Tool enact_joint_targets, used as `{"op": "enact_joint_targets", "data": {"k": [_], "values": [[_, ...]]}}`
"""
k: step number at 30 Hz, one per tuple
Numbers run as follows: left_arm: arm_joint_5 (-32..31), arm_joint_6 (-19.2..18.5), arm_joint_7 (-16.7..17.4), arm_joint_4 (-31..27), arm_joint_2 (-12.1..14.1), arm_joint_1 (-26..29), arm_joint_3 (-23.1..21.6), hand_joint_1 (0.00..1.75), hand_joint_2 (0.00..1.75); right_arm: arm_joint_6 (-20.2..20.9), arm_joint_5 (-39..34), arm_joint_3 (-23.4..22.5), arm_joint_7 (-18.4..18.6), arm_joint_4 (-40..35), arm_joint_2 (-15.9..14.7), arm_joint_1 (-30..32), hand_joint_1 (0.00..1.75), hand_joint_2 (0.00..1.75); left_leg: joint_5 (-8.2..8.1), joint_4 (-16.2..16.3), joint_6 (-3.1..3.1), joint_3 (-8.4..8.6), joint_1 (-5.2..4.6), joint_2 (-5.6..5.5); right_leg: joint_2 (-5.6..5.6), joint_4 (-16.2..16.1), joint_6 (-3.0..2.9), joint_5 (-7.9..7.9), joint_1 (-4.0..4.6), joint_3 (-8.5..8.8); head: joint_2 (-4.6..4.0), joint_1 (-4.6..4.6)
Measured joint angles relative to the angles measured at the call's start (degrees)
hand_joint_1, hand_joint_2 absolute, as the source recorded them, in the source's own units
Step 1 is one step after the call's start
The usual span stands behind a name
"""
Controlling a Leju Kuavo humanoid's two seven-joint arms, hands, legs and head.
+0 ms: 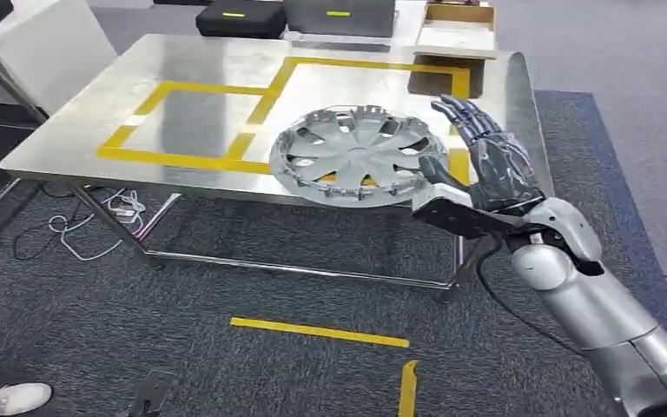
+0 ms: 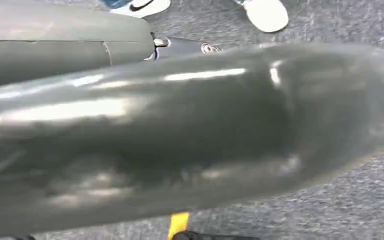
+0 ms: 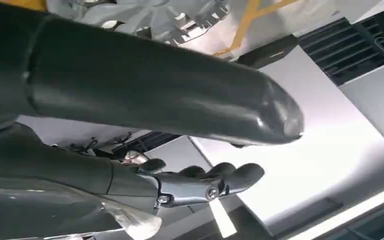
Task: Take the parts from the cabinet and place them on the table.
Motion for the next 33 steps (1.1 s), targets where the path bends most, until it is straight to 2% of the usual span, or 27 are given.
{"op": "enact_joint_targets", "data": {"k": [1,2,3,4,6,7,8,10,11,12,13,14,16,17,18,19,20,21,22,23,25,27,28,29,31,32,33], "values": [[0.0,0.0,0.0,0.0,0.0,0.0,0.0,0.0,0.0,0.0,0.0,0.0,0.0,0.0,0.0,0.1,0.0,0.0,-1.93,4.5,-0.07,-0.97,0.0,0.0,0.01,0.0,0.0,0.49,0.08,-0.65,0.0,-0.02],[0.0,0.0,0.0,0.0,0.0,0.0,0.0,0.0,0.0,0.0,0.0,0.0,0.0,0.0,0.0,0.2,0.0,0.0,-1.98,6.6,-0.1,-1.02,0.0,0.0,0.01,0.1,0.04,0.91,0.14,-1.23,0.0,0.02],[0.0,0.0,0.0,0.0,0.0,0.0,0.0,0.0,0.0,0.0,0.0,0.0,0.0,0.0,0.0,0.3,0.0,0.0,-0.63,6.4,-0.04,-0.16,-0.01,0.0,0.02,0.2,0.14,1.3,0.19,-1.84,0.0,-0.02],[0.0,0.0,0.0,0.0,0.0,0.0,0.0,0.0,0.0,0.0,0.0,0.0,0.0,0.0,-0.1,0.4,0.0,0.0,1.36,4.2,0.1,1.63,-0.01,-0.01,0.04,0.3,0.27,1.61,0.21,-2.42,0.0,0.0],[0.0,0.0,0.0,0.0,0.1,0.0,0.0,0.0,0.0,0.0,0.0,-0.1,0.0,0.0,-0.2,0.4,0.0,0.0,4.53,-6.0,0.69,8.37,-0.05,-0.04,0.06,0.7,0.67,2.05,0.22,-3.19,0.0,-0.02],[0.0,0.0,0.0,0.0,0.1,-0.1,0.0,0.0,0.0,0.0,0.0,-0.2,0.0,0.0,-0.3,0.4,0.0,0.0,3.43,-10.0,0.96,10.89,-0.17,-0.13,0.0,1.0,0.91,2.19,0.39,-3.58,0.0,0.0],[0.0,0.0,0.0,0.0,0.1,-0.1,0.0,0.0,0.0,0.0,0.1,-0.4,0.1,-0.1,-0.4,0.4,0.0,0.0,3.16,-11.6,1.16,11.56,-0.31,-0.17,-0.03,1.2,1.21,2.47,0.46,-3.83,0.0,0.11],[0.0,0.0,0.0,0.0,0.1,-0.1,0.0,0.0,0.0,0.0,0.1,-0.5,0.0,-0.1,-0.4,0.4,0.0,0.0,3.21,-11.7,1.26,11.06,-0.46,-0.17,-0.07,1.1,1.96,3.25,0.32,-4.23,0.0,0.02],[0.0,0.0,0.0,0.0,0.1,-0.1,0.0,0.0,0.0,0.0,0.1,-0.5,0.0,-0.1,-0.4,0.5,0.0,0.0,3.47,-11.7,1.63,10.86,-0.46,-0.14,-0.04,1.1,2.29,3.55,0.33,-4.33,0.02,0.09],[0.0,0.0,0.0,0.0,0.0,0.0,0.0,0.0,0.0,0.0,0.1,-0.5,0.0,-0.1,-0.7,0.5,0.0,0.0,4.12,-12.2,2.33,10.67,-0.03,0.11,0.05,1.5,2.52,2.83,0.28,-4.79,0.0,0.09],[0.0,0.0,0.0,0.0,0.0,-0.1,0.0,0.0,0.0,0.0,0.1,-0.6,0.1,-0.2,-0.9,0.5,0.0,0.0,4.52,-12.2,2.64,10.25,-0.09,0.2,0.11,3.0,2.81,0.78,0.26,-5.84,0.0,0.17],[0.0,0.0,0.0,0.0,0.1,-0.1,0.0,0.0,0.0,0.0,0.1,-0.7,0.0,-0.2,-0.9,0.5,0.0,0.0,4.89,-12.2,3.06,9.76,-0.1,0.22,0.07,6.4,3.1,-2.12,0.22,-7.07,0.0,0.33],[0.0,0.0,0.0,0.0,0.1,-0.2,0.0,0.0,0.0,0.0,0.2,-0.7,0.1,-0.2,-0.9,0.7,0.0,0.0,5.6,-12.2,3.24,8.57,-0.26,0.22,0.07,15.7,3.46,-6.91,-0.01,-10.09,0.0,0.28],[0.0,0.0,-0.1,0.0,0.1,-0.1,0.0,0.0,0.0,0.0,0.2,-0.7,0.1,-0.2,-1.0,0.8,0.0,0.0,5.96,-12.2,3.26,8.04,-0.31,0.22,0.07,18.5,3.54,-7.38,-0.02,-10.91,0.0,0.31],[0.0,0.0,-0.3,0.0,0.1,-0.1,0.0,0.0,0.0,0.0,0.2,-0.7,0.2,-0.2,-1.0,0.9,0.0,0.0,6.31,-12.1,3.21,7.57,-0.34,0.22,0.07,19.3,3.54,-6.61,-0.02,-10.8,0.0,0.28],[0.0,0.0,-0.4,0.0,0.1,0.0,0.0,0.0,0.0,-0.1,0.5,-0.8,0.2,-0.2,-1.1,1.0,0.0,0.0,6.76,-12.1,3.15,7.01,-0.4,0.22,0.08,17.5,3.4,-3.98,-0.02,-9.14,0.0,0.31],[0.1,0.1,-0.5,0.0,0.1,0.0,0.0,0.0,0.0,-0.2,0.8,-0.8,0.3,-0.2,-1.2,1.0,0.0,0.0,7.07,-12.1,3.07,6.68,-0.44,0.22,0.07,13.2,3.12,-1.57,-0.01,-6.21,0.0,0.3],[0.2,0.2,-0.6,0.0,0.1,-0.1,0.0,0.0,0.0,-0.3,1.1,-0.8,0.4,-0.2,-1.2,1.0,0.0,0.0,7.24,-12.1,2.97,6.56,-0.47,0.22,0.07,9.1,2.89,-0.46,0.01,-3.51,0.0,0.26],[0.2,0.2,-0.7,0.0,0.1,-0.1,0.0,0.0,0.0,-0.4,1.2,-0.9,0.4,-0.2,-1.2,0.9,0.0,0.0,7.42,-12.1,2.77,6.54,-0.46,0.23,0.01,2.8,2.41,-0.81,0.13,0.31,0.0,0.28],[0.2,0.2,-0.7,0.0,0.1,-0.1,0.0,0.0,0.0,-0.5,1.4,-0.9,0.4,-0.4,-1.2,0.9,0.0,0.0,7.67,-12.0,2.45,6.25,-0.69,0.22,0.05,0.6,2.23,-1.68,0.4,2.48,0.0,0.18],[0.2,0.2,-0.7,0.0,0.0,-0.1,0.0,0.0,0.0,-0.8,1.6,-0.9,0.4,-0.5,-1.2,0.9,0.0,0.0,8.27,-12.0,1.78,6.01,-0.57,0.27,0.07,-0.1,2.07,-1.76,0.53,2.34,0.02,0.28],[0.2,0.3,-0.7,0.0,0.0,-0.1,0.0,0.0,0.0,-0.9,1.7,-0.9,0.4,-0.5,-1.2,1.2,0.0,0.0,8.4,-11.9,1.2,5.73,-0.7,0.22,0.04,-0.8,1.14,-1.3,0.13,2.27,0.0,0.2],[0.2,0.3,-0.7,0.0,0.1,-0.1,0.0,0.0,0.0,-1.0,1.7,-0.9,0.4,-0.5,-1.2,1.2,0.0,0.0,7.29,-11.0,0.89,5.4,-0.57,0.11,-0.12,-0.9,0.79,-0.93,0.02,2.24,0.0,0.13],[0.2,0.3,-0.7,0.0,0.1,-0.1,0.0,0.0,0.0,-1.1,1.8,-1.0,0.4,-0.5,-1.2,1.1,0.0,0.0,4.99,-8.2,0.55,4.4,-0.54,0.1,-0.13,-0.9,0.37,-0.68,0.01,1.93,0.0,0.11],[0.2,0.3,-0.7,0.0,0.1,0.0,0.0,0.0,0.0,-1.3,1.9,-0.9,0.4,-0.5,-1.2,1.3,0.0,0.0,0.16,1.0,0.05,0.99,-0.24,0.11,-0.19,-0.9,0.01,-0.29,0.12,1.36,0.0,0.15],[0.2,0.3,-0.7,0.0,0.1,0.1,0.0,0.0,0.0,-1.3,2.0,-0.9,0.4,-0.5,-1.2,1.5,0.0,0.0,-1.2,4.9,-0.12,-0.39,-0.17,0.11,-0.29,-0.8,-0.01,-0.14,0.17,1.09,0.0,0.11],[0.2,0.3,-0.7,0.0,0.1,0.1,0.0,0.0,0.0,-1.3,2.1,-0.9,0.4,-0.5,-1.2,1.8,0.0,0.0,-0.98,6.1,-0.21,-0.6,-0.12,0.11,-0.34,-0.7,0.02,-0.03,0.18,0.88,0.0,0.15]]}}
